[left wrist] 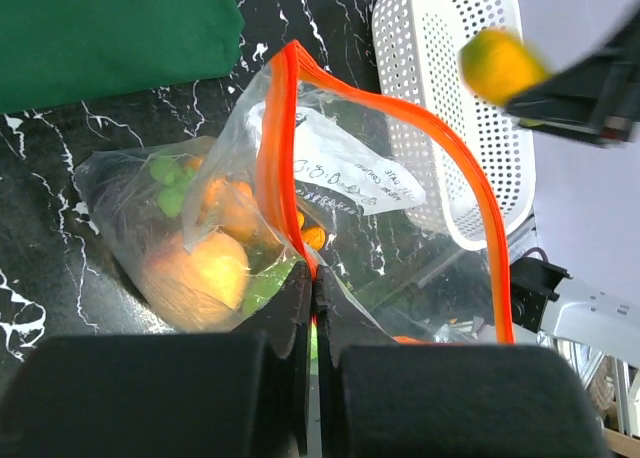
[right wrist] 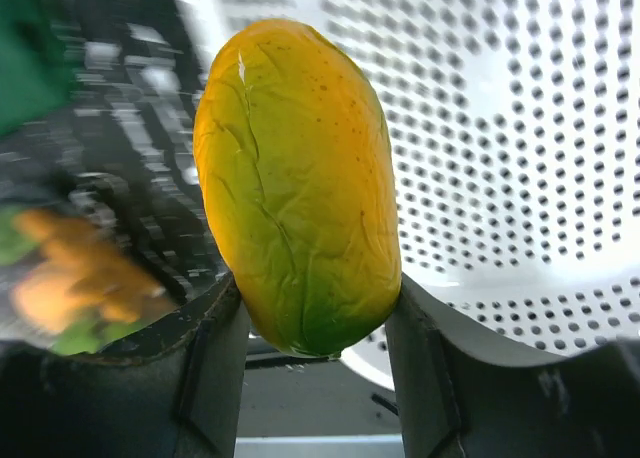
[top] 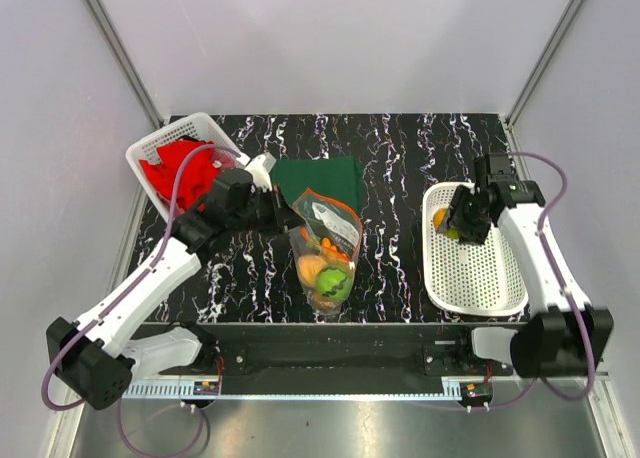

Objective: Open the zip-top bag and remove the fake food

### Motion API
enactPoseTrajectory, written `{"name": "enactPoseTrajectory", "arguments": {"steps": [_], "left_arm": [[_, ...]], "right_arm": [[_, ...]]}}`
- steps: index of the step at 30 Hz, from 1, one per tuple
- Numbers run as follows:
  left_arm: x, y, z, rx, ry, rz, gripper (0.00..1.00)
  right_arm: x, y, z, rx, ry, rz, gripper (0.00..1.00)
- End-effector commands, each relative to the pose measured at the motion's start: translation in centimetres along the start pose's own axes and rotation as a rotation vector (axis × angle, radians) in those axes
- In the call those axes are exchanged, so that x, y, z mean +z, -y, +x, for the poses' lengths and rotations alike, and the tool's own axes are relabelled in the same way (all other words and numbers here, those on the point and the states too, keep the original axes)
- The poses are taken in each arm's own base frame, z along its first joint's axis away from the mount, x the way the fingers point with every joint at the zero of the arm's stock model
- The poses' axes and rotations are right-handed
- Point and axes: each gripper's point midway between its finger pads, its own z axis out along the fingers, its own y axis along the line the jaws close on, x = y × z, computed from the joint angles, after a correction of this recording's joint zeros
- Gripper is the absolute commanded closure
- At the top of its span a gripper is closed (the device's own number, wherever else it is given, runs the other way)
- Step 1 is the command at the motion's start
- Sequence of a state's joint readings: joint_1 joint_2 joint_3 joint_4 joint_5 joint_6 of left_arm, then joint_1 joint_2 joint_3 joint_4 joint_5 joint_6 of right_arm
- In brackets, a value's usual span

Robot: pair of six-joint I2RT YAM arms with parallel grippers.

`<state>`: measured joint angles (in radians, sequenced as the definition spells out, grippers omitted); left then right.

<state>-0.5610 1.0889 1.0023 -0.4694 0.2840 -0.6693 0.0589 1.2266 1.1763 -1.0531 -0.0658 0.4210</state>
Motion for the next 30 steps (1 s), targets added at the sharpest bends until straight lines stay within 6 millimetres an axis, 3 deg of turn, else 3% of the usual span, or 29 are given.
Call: {"name": "enactPoseTrajectory", "arguments": {"steps": [1,2,3,4,5,7,8,9,12,13,15,16,18,19,20,21,22,24,25,28,30], "left_arm": [[0.3,2.2,-1.3,0.027,0.014,0.092,1.0],[0.5,2.6,-1.5,0.03,0.018,0.108,1.0],[0.4,2.9,-1.5,0.031,0.011,0.123,1.0],[0.5,3.1,-1.6,0.033,0.01,0.133,1.0],[0.6,3.2,-1.6,0.03,0.001,0.138,1.0],[0.7,3.7,-1.5,0.033,-0.007,0.163,1.0],[0.8,3.7,-1.4,0.031,-0.012,0.169,1.0],[0.8,3.9,-1.3,0.031,-0.021,0.185,1.0],[0.8,4.3,-1.1,0.037,-0.028,0.211,1.0],[0.8,4.3,-1.1,0.039,-0.029,0.212,1.0],[0.9,4.3,-0.9,0.043,-0.036,0.214,1.0],[0.8,4.3,-0.9,0.044,-0.036,0.218,1.0],[0.8,4.4,-0.8,0.043,-0.039,0.221,1.0],[0.8,4.4,-0.8,0.041,-0.041,0.222,1.0],[0.8,4.3,-0.7,0.041,-0.043,0.223,1.0],[0.8,4.4,-0.6,0.042,-0.051,0.228,1.0],[0.8,4.4,-0.5,0.045,-0.052,0.231,1.0],[0.8,4.5,-0.4,0.061,-0.059,0.244,1.0],[0.8,4.5,-0.4,0.069,-0.06,0.246,1.0],[0.9,4.5,-0.1,0.095,-0.071,0.257,1.0],[0.9,4.2,0.2,0.118,-0.075,0.259,1.0]], "right_arm": [[4.0,3.5,0.9,0.083,-0.118,0.083,1.0],[4.7,3.8,1.2,0.101,-0.136,0.083,0.98],[5.3,3.6,1.5,0.138,-0.157,0.06,0.8],[6.3,4.1,1.9,0.174,-0.17,0.045,0.73],[6.6,4.0,2.2,0.199,-0.18,0.025,0.71],[7.2,4.0,2.9,0.214,-0.199,0.008,0.59],[7.3,4.1,3.1,0.218,-0.204,0.011,0.51],[7.3,4.4,3.4,0.216,-0.212,0.023,0.35],[6.6,4.3,3.7,0.216,-0.207,0.017,0.21],[6.0,4.0,3.2,0.215,-0.185,0.008,0.11],[4.7,3.8,2.9,0.194,-0.176,0.008,0.06],[3.2,3.2,1.4,0.173,-0.121,-0.008,0.04],[1.4,2.3,0.6,0.095,-0.085,0.002,0.04],[-0.4,0.4,-1.1,0.043,-0.031,-0.03,0.05],[-1.2,-1.2,-1.2,-0.004,-0.026,-0.047,0.06],[-1.9,-4.2,0.6,-0.121,-0.073,-0.083,0.07],[-2.9,-7.0,-0.2,-0.174,-0.064,-0.123,0.07],[-4.2,-11.0,1.1,-0.257,-0.087,-0.194,0.1],[-5.3,-14.4,2.0,-0.328,-0.097,-0.265,0.11],[-7.3,-20.0,4.8,-0.414,-0.151,-0.406,0.26],[-7.7,-21.6,6.0,-0.449,-0.17,-0.435,0.35]]}}
